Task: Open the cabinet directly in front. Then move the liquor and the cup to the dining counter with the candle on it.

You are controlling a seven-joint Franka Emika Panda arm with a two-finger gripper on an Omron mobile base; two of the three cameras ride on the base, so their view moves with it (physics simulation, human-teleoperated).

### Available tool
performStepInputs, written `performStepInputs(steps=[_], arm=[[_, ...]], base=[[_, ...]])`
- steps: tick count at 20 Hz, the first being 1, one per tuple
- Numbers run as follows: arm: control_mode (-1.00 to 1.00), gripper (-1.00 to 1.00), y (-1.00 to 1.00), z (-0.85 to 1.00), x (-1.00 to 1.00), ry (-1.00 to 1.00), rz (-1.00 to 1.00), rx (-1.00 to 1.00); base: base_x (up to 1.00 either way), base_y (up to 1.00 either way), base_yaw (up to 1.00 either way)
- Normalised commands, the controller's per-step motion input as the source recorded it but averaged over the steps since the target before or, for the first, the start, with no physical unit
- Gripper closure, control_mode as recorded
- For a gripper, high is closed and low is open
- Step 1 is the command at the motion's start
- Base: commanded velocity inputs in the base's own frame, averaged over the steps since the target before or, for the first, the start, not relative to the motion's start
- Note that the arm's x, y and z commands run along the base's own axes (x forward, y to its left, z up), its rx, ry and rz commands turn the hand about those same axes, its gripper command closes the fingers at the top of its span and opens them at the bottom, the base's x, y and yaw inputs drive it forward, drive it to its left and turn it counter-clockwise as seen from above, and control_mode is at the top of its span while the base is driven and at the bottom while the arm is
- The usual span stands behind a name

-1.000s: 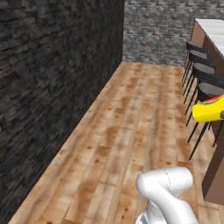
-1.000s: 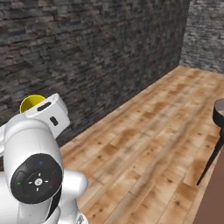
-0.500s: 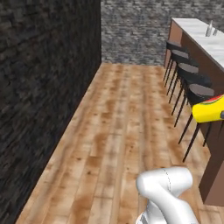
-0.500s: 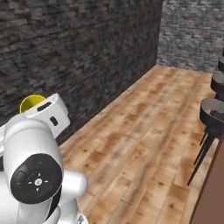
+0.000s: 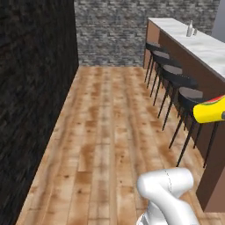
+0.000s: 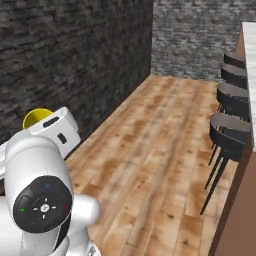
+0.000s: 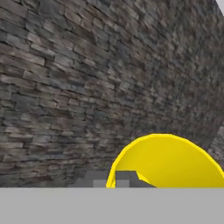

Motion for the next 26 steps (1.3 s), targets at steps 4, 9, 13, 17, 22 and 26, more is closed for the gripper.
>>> performStepInputs(steps=[4, 9, 13, 17, 22, 26], arm=[[1.00, 1.00, 0.00, 0.00, 0.00, 0.00, 0.00, 0.00], [1.00, 1.00, 0.00, 0.00, 0.00, 0.00, 0.00, 0.00], [1.00, 1.00, 0.00, 0.00, 0.00, 0.00, 0.00, 0.00], [1.00, 1.00, 0.00, 0.00, 0.00, 0.00, 0.00, 0.00], [1.00, 1.00, 0.00, 0.00, 0.00, 0.00, 0.00, 0.00], [1.00, 1.00, 0.00, 0.00, 0.00, 0.00, 0.00, 0.00]], base=[[0.72, 0.31, -0.32], [0.72, 0.46, -0.33], [0.68, 0.53, -0.33], [0.69, 0.52, -0.32], [0.72, 0.50, -0.29], [0.76, 0.52, -0.28]])
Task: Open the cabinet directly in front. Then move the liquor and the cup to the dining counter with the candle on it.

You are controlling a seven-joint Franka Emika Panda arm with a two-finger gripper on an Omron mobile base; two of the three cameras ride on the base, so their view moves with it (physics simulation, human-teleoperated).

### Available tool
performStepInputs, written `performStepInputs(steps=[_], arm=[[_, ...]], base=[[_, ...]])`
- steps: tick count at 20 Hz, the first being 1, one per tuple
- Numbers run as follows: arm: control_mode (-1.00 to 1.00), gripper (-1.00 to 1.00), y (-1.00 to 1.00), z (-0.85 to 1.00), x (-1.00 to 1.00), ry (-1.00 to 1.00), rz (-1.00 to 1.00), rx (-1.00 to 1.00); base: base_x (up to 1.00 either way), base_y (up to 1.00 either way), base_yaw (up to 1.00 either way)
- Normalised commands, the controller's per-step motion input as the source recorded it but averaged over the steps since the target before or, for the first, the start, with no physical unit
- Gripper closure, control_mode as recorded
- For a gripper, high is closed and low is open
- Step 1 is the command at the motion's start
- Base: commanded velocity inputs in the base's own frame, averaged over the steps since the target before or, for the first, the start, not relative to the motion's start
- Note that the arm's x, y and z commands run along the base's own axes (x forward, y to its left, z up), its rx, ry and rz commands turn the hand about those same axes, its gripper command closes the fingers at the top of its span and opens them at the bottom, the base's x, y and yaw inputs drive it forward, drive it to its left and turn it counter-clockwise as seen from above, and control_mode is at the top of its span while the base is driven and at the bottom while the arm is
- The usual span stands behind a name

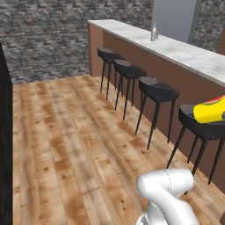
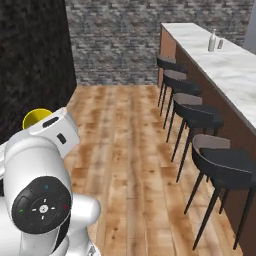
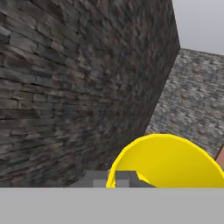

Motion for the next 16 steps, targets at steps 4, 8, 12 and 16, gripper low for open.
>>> performStepInputs(steps=[4, 8, 12, 16], arm=[[1.00, 1.00, 0.00, 0.00, 0.00, 0.00, 0.00, 0.00], [1.00, 1.00, 0.00, 0.00, 0.00, 0.00, 0.00, 0.00], [1.00, 1.00, 0.00, 0.00, 0.00, 0.00, 0.00, 0.00], [1.00, 1.00, 0.00, 0.00, 0.00, 0.00, 0.00, 0.00]], base=[[0.82, 0.64, -0.24], [0.84, 0.67, -0.20], [0.84, 0.64, -0.16], [0.83, 0.53, -0.13]])
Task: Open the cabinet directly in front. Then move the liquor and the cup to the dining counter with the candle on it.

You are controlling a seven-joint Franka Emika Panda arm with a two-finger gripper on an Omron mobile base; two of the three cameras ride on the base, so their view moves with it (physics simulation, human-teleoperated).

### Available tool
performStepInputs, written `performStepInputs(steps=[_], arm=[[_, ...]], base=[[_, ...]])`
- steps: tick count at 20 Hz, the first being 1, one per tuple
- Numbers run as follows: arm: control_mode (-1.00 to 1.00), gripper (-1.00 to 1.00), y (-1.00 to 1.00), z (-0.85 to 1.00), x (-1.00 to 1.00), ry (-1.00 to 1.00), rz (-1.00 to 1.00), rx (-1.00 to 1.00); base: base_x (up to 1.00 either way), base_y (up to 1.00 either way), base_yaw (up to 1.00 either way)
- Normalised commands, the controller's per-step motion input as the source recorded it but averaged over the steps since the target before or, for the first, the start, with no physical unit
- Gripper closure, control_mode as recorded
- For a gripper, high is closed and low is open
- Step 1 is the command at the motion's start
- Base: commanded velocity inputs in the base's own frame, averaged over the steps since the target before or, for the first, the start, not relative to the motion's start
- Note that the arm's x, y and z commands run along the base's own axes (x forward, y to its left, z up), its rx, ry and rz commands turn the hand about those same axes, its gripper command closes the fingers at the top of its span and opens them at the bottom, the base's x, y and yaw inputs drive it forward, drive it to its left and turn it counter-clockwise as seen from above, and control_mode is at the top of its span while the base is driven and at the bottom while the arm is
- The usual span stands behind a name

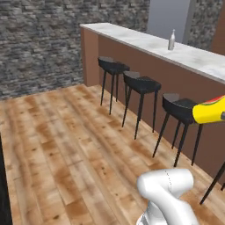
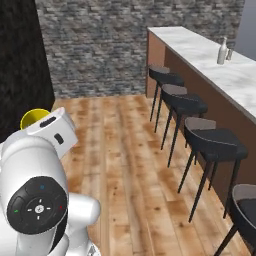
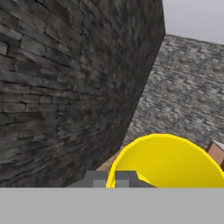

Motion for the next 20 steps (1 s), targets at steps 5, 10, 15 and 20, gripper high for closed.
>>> performStepInputs(steps=[5, 10, 15, 20], arm=[[1.00, 1.00, 0.00, 0.00, 0.00, 0.00, 0.00, 0.00], [1.00, 1.00, 0.00, 0.00, 0.00, 0.00, 0.00, 0.00], [1.00, 1.00, 0.00, 0.00, 0.00, 0.00, 0.00, 0.00], [1.00, 1.00, 0.00, 0.00, 0.00, 0.00, 0.00, 0.00]], base=[[0.75, 0.30, -0.12], [0.71, 0.19, -0.14], [0.67, 0.11, -0.16], [0.57, 0.04, -0.18]])
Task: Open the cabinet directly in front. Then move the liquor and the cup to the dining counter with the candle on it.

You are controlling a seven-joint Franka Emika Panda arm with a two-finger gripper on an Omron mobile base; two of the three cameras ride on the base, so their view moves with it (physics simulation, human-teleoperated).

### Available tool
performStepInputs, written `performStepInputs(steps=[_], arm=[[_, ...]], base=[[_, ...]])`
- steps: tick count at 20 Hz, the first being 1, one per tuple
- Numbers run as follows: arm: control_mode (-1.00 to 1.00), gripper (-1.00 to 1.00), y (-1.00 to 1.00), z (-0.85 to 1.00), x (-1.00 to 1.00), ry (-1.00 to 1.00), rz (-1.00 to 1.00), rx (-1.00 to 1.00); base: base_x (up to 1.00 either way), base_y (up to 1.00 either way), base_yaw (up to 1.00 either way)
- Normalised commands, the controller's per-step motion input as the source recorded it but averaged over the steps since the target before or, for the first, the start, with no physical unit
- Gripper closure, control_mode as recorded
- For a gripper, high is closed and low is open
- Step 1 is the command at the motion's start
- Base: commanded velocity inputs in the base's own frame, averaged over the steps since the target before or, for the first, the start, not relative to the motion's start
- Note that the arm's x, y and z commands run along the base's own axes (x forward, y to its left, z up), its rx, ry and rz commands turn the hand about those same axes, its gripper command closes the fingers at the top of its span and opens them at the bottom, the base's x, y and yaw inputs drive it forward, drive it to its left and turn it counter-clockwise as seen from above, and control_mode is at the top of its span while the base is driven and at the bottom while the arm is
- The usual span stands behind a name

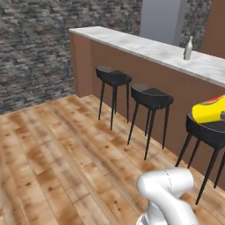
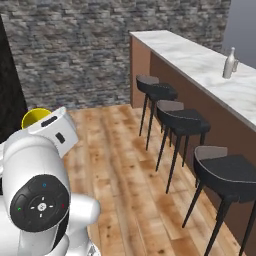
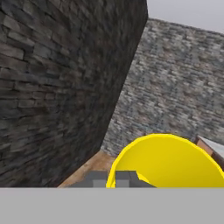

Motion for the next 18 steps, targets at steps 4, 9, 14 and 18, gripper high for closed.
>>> performStepInputs(steps=[4, 9, 14, 18], arm=[[1.00, 1.00, 0.00, 0.00, 0.00, 0.00, 0.00, 0.00], [1.00, 1.00, 0.00, 0.00, 0.00, 0.00, 0.00, 0.00], [1.00, 1.00, 0.00, 0.00, 0.00, 0.00, 0.00, 0.00], [1.00, 1.00, 0.00, 0.00, 0.00, 0.00, 0.00, 0.00]], base=[[0.35, 0.00, -0.25], [0.29, 0.00, -0.28], [0.32, 0.00, -0.31], [0.48, 0.00, -0.33]])
